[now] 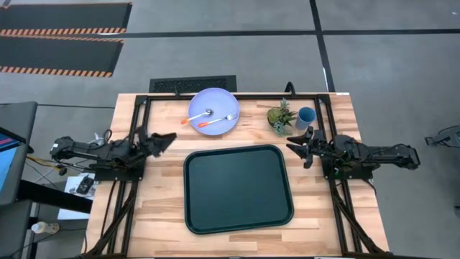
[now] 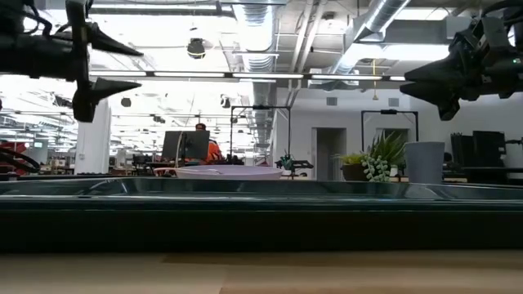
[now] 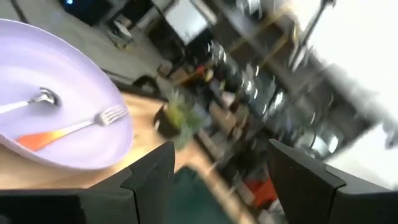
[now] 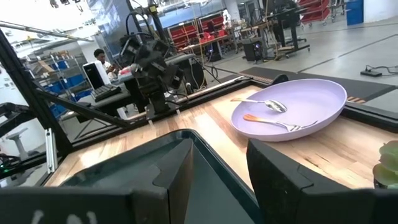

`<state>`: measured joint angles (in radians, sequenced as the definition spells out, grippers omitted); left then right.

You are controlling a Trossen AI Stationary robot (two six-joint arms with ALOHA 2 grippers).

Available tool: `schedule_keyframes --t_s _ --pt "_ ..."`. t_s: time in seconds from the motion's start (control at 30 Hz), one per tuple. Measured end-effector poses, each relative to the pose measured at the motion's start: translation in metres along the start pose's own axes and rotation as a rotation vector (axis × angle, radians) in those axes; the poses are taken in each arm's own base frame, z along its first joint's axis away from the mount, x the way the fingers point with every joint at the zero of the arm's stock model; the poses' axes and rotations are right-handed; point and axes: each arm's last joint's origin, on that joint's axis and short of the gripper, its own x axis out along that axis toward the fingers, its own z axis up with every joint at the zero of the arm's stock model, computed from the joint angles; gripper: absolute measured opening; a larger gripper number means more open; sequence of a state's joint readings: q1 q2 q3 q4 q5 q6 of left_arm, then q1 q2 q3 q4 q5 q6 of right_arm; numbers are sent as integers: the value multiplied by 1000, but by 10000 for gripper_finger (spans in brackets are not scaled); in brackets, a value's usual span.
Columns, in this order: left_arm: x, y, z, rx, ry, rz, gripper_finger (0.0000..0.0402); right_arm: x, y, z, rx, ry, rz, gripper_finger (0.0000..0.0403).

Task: Pick and place plate/cup/fork/spoon on tray
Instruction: Put the orange spoon on the bottom left of the black tray

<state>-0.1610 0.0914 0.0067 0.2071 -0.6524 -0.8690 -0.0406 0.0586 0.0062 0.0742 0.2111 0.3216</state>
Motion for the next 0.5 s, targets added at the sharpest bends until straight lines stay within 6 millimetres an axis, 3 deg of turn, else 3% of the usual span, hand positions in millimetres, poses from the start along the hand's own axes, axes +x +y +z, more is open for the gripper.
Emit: schedule_keyframes --t_s 0.2,0.37,0.5 --pt "-2 -16 16 -228 -131 -130 238 0 1 2 162 -26 8 178" --pt "-1 -47 39 -221 -135 -205 238 0 0 4 276 -49 -16 178" --pt "14 -78 53 -147 -123 -129 238 0 0 8 357 -87 -5 178"
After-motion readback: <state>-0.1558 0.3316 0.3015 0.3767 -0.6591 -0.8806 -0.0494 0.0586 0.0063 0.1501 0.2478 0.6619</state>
